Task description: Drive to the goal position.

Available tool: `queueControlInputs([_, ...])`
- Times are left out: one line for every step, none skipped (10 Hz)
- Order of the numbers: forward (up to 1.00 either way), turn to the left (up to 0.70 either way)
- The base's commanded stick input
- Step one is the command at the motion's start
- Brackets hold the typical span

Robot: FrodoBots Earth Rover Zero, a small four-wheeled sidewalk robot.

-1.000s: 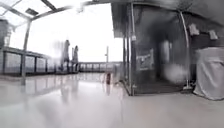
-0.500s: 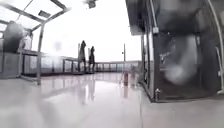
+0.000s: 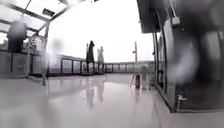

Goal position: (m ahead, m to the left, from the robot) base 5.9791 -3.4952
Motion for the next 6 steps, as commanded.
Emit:
queueControlInputs([0.7, 0.0])
queueControlInputs([0.7, 0.0])
queueControlInputs([0.7, 0.0])
queueControlInputs([0.7, 0.0])
queueControlInputs([0.7, 0.0])
queueControlInputs([0.7, 0.05])
